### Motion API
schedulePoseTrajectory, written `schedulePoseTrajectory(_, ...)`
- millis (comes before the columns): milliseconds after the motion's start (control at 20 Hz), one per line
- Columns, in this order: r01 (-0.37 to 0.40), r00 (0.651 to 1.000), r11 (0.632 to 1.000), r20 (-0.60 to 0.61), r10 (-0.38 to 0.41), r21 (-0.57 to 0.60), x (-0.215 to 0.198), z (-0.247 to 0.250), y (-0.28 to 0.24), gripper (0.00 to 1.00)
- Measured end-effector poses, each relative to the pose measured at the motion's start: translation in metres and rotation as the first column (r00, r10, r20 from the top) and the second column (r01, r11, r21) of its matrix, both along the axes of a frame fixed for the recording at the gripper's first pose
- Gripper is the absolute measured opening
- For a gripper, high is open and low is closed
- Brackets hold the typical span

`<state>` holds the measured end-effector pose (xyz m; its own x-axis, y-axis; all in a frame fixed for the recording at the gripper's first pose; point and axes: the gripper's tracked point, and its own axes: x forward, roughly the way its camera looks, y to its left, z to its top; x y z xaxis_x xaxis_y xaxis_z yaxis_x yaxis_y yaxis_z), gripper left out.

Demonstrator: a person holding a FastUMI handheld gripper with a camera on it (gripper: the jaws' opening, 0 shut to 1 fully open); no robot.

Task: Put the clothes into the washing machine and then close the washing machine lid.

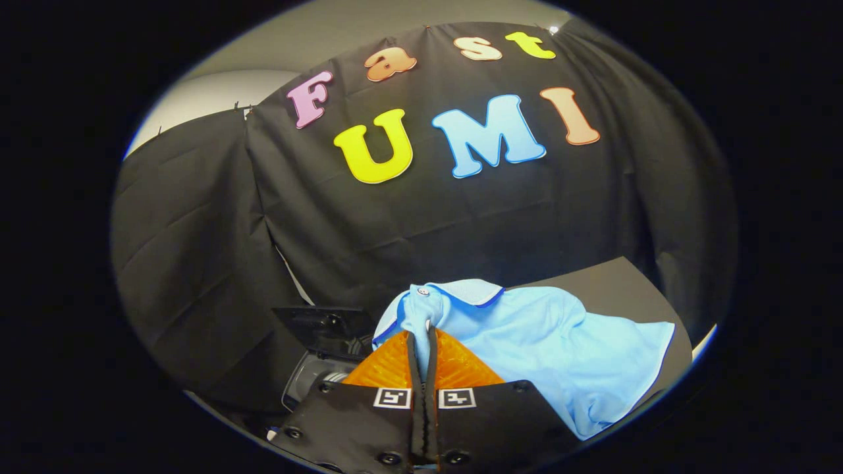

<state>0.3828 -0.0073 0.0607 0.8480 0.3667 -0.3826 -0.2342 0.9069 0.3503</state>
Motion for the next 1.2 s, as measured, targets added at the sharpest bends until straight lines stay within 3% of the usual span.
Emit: schedulePoseTrajectory(1200, -0.208, 0.978, 0.978, 0.021, 0.208, 0.028, -0.013, 0.020, 0.200, 0.01)
